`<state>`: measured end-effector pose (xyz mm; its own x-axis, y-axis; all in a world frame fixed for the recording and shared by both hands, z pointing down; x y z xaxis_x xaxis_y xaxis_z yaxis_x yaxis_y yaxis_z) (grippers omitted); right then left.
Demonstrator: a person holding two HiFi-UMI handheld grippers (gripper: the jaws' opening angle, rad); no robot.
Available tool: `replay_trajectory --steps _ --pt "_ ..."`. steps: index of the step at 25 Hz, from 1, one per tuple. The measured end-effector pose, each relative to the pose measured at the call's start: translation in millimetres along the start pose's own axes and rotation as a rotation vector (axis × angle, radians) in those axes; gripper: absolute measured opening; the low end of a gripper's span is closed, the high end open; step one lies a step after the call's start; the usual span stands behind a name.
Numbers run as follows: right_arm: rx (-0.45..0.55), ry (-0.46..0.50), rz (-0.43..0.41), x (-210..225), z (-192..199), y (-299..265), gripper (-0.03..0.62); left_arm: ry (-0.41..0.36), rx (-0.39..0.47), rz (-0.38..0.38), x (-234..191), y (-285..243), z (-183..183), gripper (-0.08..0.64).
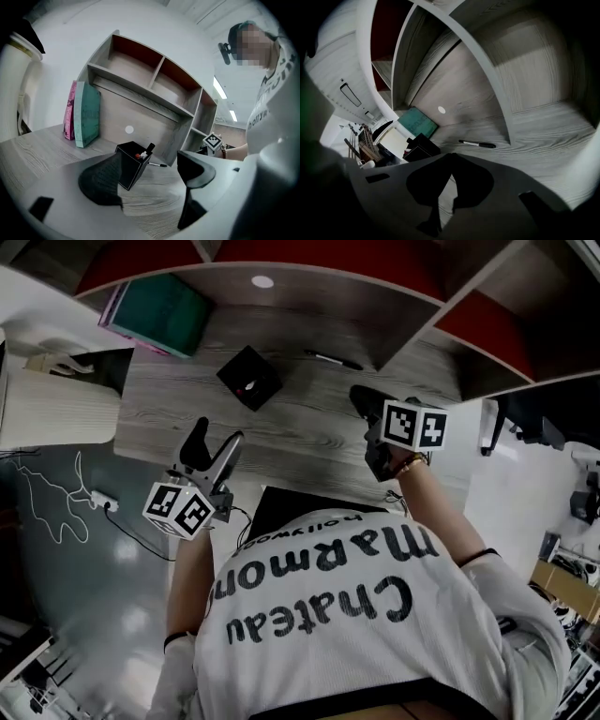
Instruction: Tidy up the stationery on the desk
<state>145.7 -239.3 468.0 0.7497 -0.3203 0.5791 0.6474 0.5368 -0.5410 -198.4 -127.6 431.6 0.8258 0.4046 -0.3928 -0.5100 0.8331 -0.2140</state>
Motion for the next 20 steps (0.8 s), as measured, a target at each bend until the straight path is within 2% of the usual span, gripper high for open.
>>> replay_trajectory --steps 2,3,4,5,8,13,20 --pt "-0.007 0.023 0.006 -5 -2 -6 0.017 0.016 0.017 -0.008 -1 8 -3 0.383" --pt "-0.011 0.031 0.008 -7 -3 -9 0.017 0.025 0.027 -0.015 -3 13 -5 0.36" --pt "-0.014 0.039 0.011 -10 -3 -13 0.017 0.032 0.04 -0.026 -6 17 -6 0.21" --pt "-0.017 0.047 0.015 -12 -4 -16 0.017 0.04 0.052 -0.036 -9 20 -7 0.09" --pt "-0.011 0.055 0.03 -19 -5 -22 0.017 0.052 0.047 -0.047 -17 23 -9 0.079" --pt "-0.004 0.063 0.057 -30 -5 -31 0.017 -0.007 -0.054 -0.084 -28 23 -17 0.018" --pt "-0.042 0.185 0.115 -22 -25 -58 0.017 0.004 -0.091 -0.12 -45 25 -22 0.015"
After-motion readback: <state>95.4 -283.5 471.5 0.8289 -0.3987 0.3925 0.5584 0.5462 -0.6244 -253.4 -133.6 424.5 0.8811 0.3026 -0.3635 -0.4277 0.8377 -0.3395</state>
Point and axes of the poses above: the fingertips, and each gripper's own axes: y backward along the fingers, x to its right, z out of its underside, the point moved 9 cm from there along y, backward along the fingers
